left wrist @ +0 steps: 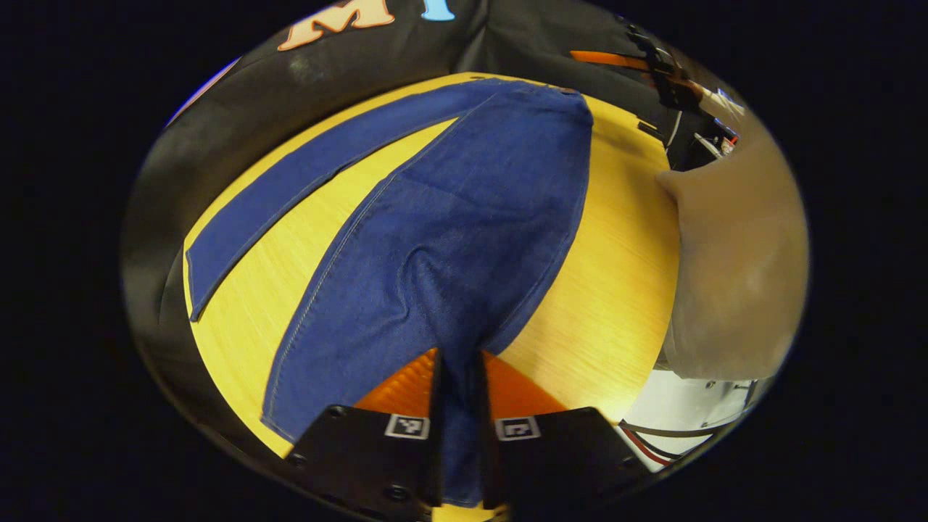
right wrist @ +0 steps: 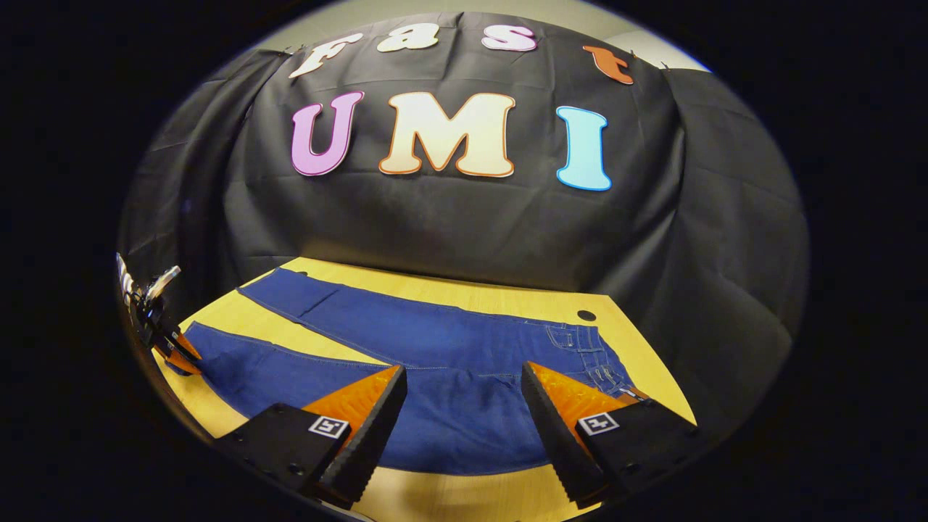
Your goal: Grasp the waist and the cuffs of the jeans and fold them to make the two legs overlap; first hold the waist and fold one-third of the jeans toward the cuffs, then hold the cuffs and fold the remaining one-third in the same direction to finish folding.
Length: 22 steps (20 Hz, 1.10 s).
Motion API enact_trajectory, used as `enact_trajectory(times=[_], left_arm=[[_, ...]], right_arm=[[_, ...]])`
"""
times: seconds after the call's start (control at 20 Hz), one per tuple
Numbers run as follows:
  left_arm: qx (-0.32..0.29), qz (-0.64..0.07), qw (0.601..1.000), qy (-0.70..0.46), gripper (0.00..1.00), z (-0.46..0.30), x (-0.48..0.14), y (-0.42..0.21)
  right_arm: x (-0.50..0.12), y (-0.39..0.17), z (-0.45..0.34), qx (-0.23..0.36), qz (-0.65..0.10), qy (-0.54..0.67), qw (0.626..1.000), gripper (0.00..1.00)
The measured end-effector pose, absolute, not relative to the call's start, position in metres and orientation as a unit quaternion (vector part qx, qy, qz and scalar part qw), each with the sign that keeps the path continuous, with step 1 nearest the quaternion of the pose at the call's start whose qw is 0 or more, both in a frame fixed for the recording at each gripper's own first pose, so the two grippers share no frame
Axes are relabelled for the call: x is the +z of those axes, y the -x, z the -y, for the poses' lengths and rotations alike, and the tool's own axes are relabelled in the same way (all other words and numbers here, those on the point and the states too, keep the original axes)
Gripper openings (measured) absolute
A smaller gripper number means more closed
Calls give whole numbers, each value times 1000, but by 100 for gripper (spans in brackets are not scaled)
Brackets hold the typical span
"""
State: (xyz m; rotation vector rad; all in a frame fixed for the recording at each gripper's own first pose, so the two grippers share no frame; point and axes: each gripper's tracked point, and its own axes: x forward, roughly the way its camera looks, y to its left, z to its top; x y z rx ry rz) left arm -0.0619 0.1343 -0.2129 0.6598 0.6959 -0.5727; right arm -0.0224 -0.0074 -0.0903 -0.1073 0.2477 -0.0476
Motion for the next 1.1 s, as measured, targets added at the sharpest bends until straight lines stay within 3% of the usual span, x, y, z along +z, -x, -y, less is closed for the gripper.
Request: enact_trajectory(times=[0.05,0.15,0.45,0.85,1.1], left_arm=[[-272,-331,848,-312,8,-136,-213,61],[-254,-357,858,-268,1,-133,-214,58],[-238,-388,867,-205,0,-130,-214,55],[-212,-418,856,-220,0,-133,-214,55],[-195,-428,852,-229,0,-133,-213,52]], right_arm=[[-91,21,8,-18,-126,53,990,99],[-96,20,8,-3,-139,58,989,99],[-137,26,11,101,-219,117,964,99],[-234,42,72,223,-398,226,861,99],[-274,38,92,252,-462,220,822,98]])
